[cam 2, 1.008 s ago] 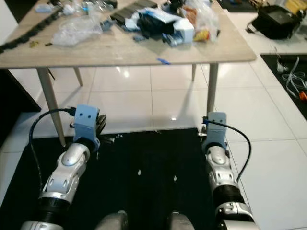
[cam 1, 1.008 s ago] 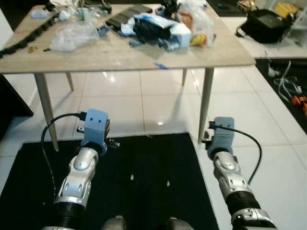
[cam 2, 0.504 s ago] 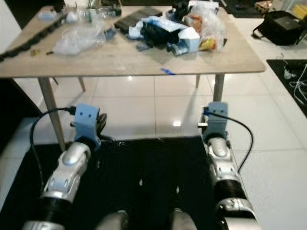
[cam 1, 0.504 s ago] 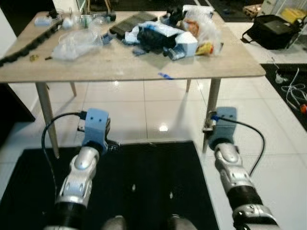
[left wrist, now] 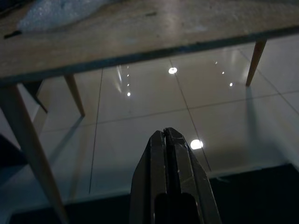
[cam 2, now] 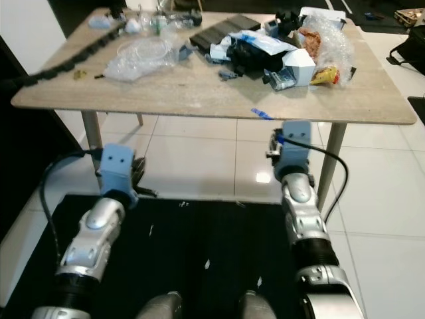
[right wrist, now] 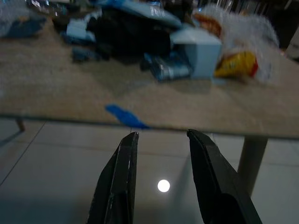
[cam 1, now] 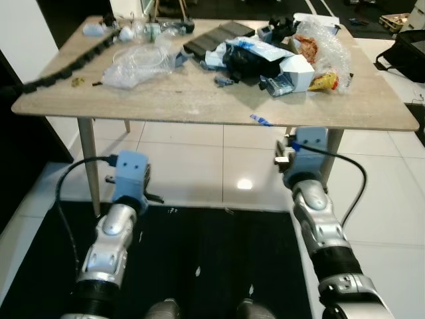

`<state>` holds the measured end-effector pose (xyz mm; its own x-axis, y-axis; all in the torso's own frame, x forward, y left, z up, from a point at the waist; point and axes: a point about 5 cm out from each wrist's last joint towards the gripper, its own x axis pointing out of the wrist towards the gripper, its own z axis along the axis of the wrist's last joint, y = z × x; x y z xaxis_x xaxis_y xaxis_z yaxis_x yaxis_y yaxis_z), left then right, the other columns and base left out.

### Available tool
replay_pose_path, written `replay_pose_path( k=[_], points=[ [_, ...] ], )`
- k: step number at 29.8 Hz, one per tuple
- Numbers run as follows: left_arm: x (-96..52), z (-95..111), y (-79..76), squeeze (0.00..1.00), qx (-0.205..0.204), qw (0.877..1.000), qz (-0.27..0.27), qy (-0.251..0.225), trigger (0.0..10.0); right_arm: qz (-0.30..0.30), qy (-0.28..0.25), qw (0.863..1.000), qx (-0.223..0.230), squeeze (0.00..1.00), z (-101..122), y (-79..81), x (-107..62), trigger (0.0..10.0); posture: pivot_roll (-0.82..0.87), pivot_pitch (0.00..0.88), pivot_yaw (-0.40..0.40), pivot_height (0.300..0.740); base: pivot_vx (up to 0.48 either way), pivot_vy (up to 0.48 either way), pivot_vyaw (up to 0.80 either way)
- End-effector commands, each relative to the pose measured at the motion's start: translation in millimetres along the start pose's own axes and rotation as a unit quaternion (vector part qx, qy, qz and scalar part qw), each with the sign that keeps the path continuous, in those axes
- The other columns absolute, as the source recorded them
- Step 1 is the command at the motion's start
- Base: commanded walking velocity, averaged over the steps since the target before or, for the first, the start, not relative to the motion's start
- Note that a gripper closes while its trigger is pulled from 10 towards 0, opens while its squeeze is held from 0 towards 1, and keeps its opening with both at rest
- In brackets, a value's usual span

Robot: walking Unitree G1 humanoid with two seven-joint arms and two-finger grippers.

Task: Picking trash to rubbish bin

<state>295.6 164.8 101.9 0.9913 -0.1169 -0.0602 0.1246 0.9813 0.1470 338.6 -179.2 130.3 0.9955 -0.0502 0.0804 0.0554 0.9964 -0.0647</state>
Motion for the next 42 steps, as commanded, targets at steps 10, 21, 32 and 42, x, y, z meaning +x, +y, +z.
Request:
replay_pose_path(
  k=[10, 21, 32, 42],
  points=[
    [2.4, 7, 5.9, 0.0, 0.003, 1.0, 0.01, -0.006, 10.0, 0.032, -0.018, 0.999, -0.029, 0.0, 7, 12.3, 1.0, 10.0, 0.05, 0.055, -0.037, 0.74, 0.305, 0.0, 0.0],
    [3.9, 11, 5.4, 0.0, 0.004, 1.0, 0.01, -0.012, 10.0, 0.028, -0.018, 0.999, -0.032, 0.0, 8, 10.5, 0.9, 10.0, 0.05, 0.057, -0.038, 0.74, 0.305, 0.0, 0.58],
    [6.0, 13, 3.7, 0.0, 0.006, 1.0, 0.007, -0.014, 10.0, 0.027, -0.018, 0.999, -0.035, 0.0, 8, 9.3, 1.6, 10.0, 0.05, 0.056, -0.04, 0.74, 0.31, 0.0, 0.0],
    [6.1, 13, 2.9, 0.0, 0.006, 1.0, 0.004, -0.014, 10.0, 0.022, -0.018, 0.999, -0.036, 0.0, 8, 8.0, 1.2, 10.0, 0.05, 0.057, -0.039, 0.74, 0.318, 0.0, 0.0]
  ],
)
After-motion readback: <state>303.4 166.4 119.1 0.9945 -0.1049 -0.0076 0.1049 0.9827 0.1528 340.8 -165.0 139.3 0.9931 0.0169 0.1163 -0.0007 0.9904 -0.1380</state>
